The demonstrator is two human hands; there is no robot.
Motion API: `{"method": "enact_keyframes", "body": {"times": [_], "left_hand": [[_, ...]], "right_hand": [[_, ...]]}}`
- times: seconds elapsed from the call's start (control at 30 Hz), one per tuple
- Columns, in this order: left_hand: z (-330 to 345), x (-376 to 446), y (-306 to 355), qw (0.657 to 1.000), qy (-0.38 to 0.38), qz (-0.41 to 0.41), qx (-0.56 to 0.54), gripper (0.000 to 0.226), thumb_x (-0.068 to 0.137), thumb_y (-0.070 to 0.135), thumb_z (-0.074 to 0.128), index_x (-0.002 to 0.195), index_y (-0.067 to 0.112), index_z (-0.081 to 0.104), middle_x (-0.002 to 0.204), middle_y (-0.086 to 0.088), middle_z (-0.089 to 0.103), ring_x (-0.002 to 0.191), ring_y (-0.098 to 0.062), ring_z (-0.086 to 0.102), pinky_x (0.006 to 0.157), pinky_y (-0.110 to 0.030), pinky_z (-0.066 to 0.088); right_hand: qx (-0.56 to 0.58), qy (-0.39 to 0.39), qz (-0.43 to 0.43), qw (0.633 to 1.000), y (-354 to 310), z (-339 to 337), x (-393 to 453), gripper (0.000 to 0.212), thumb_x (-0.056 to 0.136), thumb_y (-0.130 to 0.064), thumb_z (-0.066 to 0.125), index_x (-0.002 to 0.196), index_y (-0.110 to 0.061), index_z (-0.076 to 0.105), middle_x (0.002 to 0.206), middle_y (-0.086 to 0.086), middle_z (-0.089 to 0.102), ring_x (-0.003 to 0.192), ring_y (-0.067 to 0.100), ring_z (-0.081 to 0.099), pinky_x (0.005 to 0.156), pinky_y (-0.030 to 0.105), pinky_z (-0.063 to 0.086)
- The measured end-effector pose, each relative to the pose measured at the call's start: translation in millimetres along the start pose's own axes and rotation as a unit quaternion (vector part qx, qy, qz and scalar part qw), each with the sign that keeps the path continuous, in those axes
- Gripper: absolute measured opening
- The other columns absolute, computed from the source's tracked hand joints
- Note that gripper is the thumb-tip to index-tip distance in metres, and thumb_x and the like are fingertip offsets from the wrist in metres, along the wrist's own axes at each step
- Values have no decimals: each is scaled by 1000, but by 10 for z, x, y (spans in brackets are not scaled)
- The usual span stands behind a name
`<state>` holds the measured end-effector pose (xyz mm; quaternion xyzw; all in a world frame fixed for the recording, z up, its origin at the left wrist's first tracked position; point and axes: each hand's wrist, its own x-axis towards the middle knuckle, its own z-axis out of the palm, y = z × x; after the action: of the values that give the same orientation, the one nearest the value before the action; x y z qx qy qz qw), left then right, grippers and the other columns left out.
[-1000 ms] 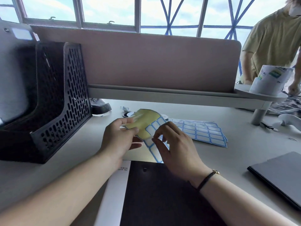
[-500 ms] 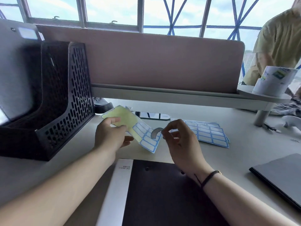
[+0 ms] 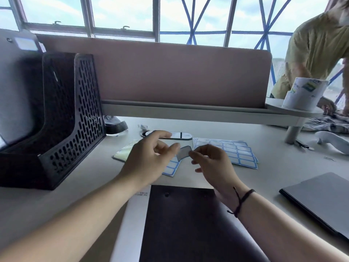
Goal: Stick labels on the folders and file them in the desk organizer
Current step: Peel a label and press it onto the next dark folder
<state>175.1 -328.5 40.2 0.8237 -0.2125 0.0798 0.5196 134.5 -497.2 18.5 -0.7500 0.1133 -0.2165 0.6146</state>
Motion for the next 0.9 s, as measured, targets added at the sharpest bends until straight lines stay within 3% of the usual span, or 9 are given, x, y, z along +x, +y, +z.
{"method": "enact_keyframes", "body": {"times": [0.13, 0.27, 0.43, 0.53, 0.7, 0.9], "left_hand": [[64, -13, 129, 997, -6, -21, -78, 38, 78, 31, 79, 113, 29, 63, 80, 6, 74, 76, -11, 69, 75, -30, 53], [36, -27, 202, 993, 4, -47, -104, 33, 82, 8, 72, 108, 26, 63, 79, 2, 76, 73, -21, 73, 81, -37, 59], [95, -147, 406, 977, -79, -79, -182, 33, 83, -1, 72, 110, 17, 65, 85, -12, 75, 67, -21, 71, 71, -32, 60], [180, -243, 525, 972, -125, -82, -182, 30, 84, -2, 71, 108, 15, 65, 84, -17, 72, 66, -21, 69, 68, -33, 60], [351, -318, 568, 981, -151, -59, -110, 29, 81, -1, 72, 104, 16, 66, 72, -6, 72, 67, -21, 71, 71, -38, 62], [510, -243, 628, 972, -191, -110, -83, 28, 80, -3, 75, 102, 12, 66, 85, -23, 70, 68, -24, 71, 64, -35, 60]], "right_hand": [[23, -16, 26, 999, -141, -58, -66, 13, 89, -17, 69, 78, -9, 69, 74, 4, 65, 73, 14, 62, 66, 33, 52], [36, -33, 50, 998, -246, -159, -176, 15, 88, -20, 71, 84, -5, 72, 75, 1, 66, 73, 13, 63, 67, 32, 52], [40, -22, 56, 997, -209, -506, -378, 23, 86, -20, 74, 88, 2, 71, 75, 1, 66, 68, 16, 59, 61, 32, 46], [20, -16, 46, 999, -179, -720, -481, 17, 82, -21, 78, 80, -7, 69, 72, 2, 66, 65, 16, 57, 57, 32, 43], [32, -8, 50, 998, -89, -980, -535, 20, 76, -11, 84, 84, -8, 66, 75, 10, 68, 61, 20, 56, 51, 29, 41], [29, -38, 58, 997, 10, -1067, -533, 14, 83, -9, 76, 92, -9, 66, 75, 9, 71, 58, 20, 57, 51, 29, 40]]}}
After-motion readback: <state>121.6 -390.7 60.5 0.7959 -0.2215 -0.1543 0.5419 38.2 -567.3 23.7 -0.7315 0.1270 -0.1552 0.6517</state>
